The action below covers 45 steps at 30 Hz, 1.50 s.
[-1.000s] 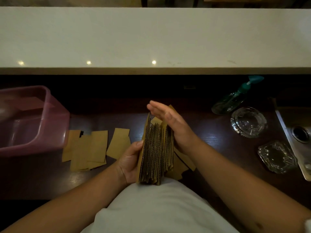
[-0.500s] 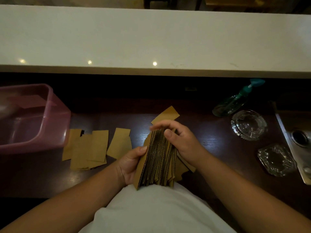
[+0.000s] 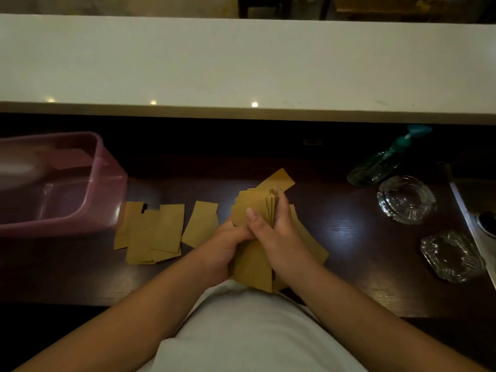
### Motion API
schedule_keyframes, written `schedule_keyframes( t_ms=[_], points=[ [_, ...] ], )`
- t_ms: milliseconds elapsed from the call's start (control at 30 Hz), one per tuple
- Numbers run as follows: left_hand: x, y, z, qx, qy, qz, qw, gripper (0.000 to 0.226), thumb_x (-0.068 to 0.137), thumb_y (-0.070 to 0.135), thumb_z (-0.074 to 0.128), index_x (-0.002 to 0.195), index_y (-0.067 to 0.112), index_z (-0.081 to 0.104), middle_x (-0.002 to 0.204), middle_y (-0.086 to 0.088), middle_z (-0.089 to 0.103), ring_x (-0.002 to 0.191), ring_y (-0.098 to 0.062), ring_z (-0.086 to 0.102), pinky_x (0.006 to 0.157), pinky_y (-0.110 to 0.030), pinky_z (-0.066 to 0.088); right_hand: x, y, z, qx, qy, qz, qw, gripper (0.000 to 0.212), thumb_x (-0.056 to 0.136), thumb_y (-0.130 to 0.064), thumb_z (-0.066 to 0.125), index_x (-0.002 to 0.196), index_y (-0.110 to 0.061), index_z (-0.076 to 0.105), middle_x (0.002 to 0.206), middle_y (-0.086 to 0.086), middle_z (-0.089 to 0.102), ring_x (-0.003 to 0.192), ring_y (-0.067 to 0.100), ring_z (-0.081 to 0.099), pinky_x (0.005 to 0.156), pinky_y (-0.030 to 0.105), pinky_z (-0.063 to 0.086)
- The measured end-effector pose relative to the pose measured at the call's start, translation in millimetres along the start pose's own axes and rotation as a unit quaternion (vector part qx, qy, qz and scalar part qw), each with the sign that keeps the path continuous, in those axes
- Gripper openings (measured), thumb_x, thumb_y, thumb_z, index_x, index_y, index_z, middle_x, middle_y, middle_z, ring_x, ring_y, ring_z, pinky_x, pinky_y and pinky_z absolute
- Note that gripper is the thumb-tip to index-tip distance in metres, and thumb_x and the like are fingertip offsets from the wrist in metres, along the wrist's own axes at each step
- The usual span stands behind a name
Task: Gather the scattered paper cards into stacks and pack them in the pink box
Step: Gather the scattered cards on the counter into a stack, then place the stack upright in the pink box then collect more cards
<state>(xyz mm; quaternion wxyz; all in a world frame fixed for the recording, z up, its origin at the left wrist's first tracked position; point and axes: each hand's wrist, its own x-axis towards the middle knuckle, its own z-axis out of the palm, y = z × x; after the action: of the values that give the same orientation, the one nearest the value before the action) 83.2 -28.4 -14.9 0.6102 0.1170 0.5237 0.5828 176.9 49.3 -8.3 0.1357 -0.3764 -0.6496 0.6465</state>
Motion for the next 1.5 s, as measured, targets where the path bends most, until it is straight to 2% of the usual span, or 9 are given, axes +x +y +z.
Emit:
schedule_keyframes(
  t_ms=[133, 300, 400, 600, 833, 1033, 1200, 1333, 1500],
  points=[
    [-14, 5, -11, 0.007, 0.03, 0.016, 0.999, 0.036, 0.076, 0.018, 0.065, 0.11, 0.009, 0.068, 0.098, -0.014, 0.073, 0.092, -0.031, 0.07, 0.074, -0.043, 0.058, -2, 3, 12, -0.056, 0.023, -0.013, 0.998, 0.115, 0.057, -0.096, 0.041, 0.15, -0.035, 0.012, 0.151, -0.001, 0.038, 0.138, 0.017, 0.037, 0.113, 0.046, 0.035],
    [-27, 22, -26, 0.04, 0.045, 0.053, 0.997, 0.028, 0.076, 0.016, 0.066, 0.104, 0.018, 0.068, 0.091, -0.002, 0.075, 0.087, -0.02, 0.071, 0.069, -0.031, 0.057, -5, -11, 32, 0.036, -0.008, -0.003, 0.999, 0.071, 0.072, -0.076, 0.051, 0.134, -0.05, 0.028, 0.13, -0.011, 0.056, 0.115, 0.0, 0.057, 0.102, 0.037, 0.048],
    [-39, 38, -53, 0.006, 0.09, 0.065, 0.994, 0.045, 0.074, 0.024, 0.068, 0.118, 0.013, 0.061, 0.103, -0.008, 0.073, 0.096, -0.027, 0.07, 0.074, -0.038, 0.057, 0, -28, 45, 0.032, -0.089, 0.014, 0.995, 0.098, 0.072, -0.066, 0.068, 0.149, -0.036, 0.016, 0.135, -0.015, 0.049, 0.117, 0.0, 0.053, 0.098, 0.033, 0.051],
    [-71, 71, -111, 0.031, 0.18, 0.109, 0.977, 0.082, 0.052, 0.037, 0.082, 0.127, 0.018, 0.052, 0.117, -0.014, 0.067, 0.099, -0.029, 0.069, 0.08, -0.049, 0.057, 18, -74, 97, -0.146, -0.166, 0.002, 0.975, 0.081, 0.072, -0.037, 0.082, 0.137, -0.036, 0.034, 0.103, -0.028, 0.049, 0.09, -0.006, 0.056, 0.063, 0.012, 0.051],
    [-123, 104, -196, 0.018, 0.202, 0.151, 0.968, 0.077, 0.053, 0.034, 0.081, 0.123, 0.014, 0.056, 0.11, -0.014, 0.07, 0.099, -0.03, 0.069, 0.08, -0.048, 0.057, 35, -111, 210, -0.108, -0.201, -0.001, 0.974, 0.082, 0.067, -0.027, 0.085, 0.132, -0.028, 0.037, 0.12, -0.007, 0.061, 0.107, 0.013, 0.063, 0.092, 0.043, 0.056],
    [-151, 128, -260, -0.013, 0.173, 0.153, 0.973, 0.071, 0.063, 0.024, 0.078, 0.128, 0.013, 0.053, 0.115, -0.016, 0.067, 0.101, -0.031, 0.068, 0.08, -0.043, 0.056, 49, -126, 288, -0.096, -0.249, -0.007, 0.964, 0.075, 0.074, -0.018, 0.078, 0.127, -0.026, 0.026, 0.125, 0.002, 0.055, 0.112, 0.015, 0.06, 0.095, 0.042, 0.054],
    [-163, 145, -307, -0.037, 0.157, 0.146, 0.976, 0.06, 0.074, 0.022, 0.072, 0.13, 0.015, 0.051, 0.12, -0.018, 0.063, 0.103, -0.033, 0.066, 0.078, -0.046, 0.056, 67, -131, 339, -0.109, -0.22, -0.012, 0.969, 0.09, 0.058, -0.041, 0.079, 0.133, -0.029, 0.031, 0.126, 0.0, 0.055, 0.115, 0.021, 0.058, 0.094, 0.048, 0.054],
    [-166, 153, -332, -0.068, 0.185, 0.145, 0.97, 0.045, 0.082, 0.022, 0.068, 0.126, 0.019, 0.056, 0.117, -0.018, 0.065, 0.101, -0.032, 0.068, 0.078, -0.049, 0.057, 77, -128, 373, -0.014, -0.252, 0.057, 0.966, 0.072, 0.072, -0.029, 0.077, 0.129, -0.031, 0.033, 0.121, 0.002, 0.057, 0.111, 0.025, 0.061, 0.092, 0.053, 0.055],
    [-165, 167, -358, -0.086, 0.18, 0.135, 0.971, 0.038, 0.078, 0.037, 0.066, 0.112, 0.023, 0.068, 0.109, -0.014, 0.071, 0.1, -0.028, 0.07, 0.083, -0.047, 0.057, 99, -117, 409, -0.007, -0.18, 0.053, 0.982, 0.079, 0.057, -0.041, 0.08, 0.125, -0.024, 0.044, 0.118, 0.003, 0.064, 0.106, 0.022, 0.066, 0.088, 0.047, 0.057]
  ],
)
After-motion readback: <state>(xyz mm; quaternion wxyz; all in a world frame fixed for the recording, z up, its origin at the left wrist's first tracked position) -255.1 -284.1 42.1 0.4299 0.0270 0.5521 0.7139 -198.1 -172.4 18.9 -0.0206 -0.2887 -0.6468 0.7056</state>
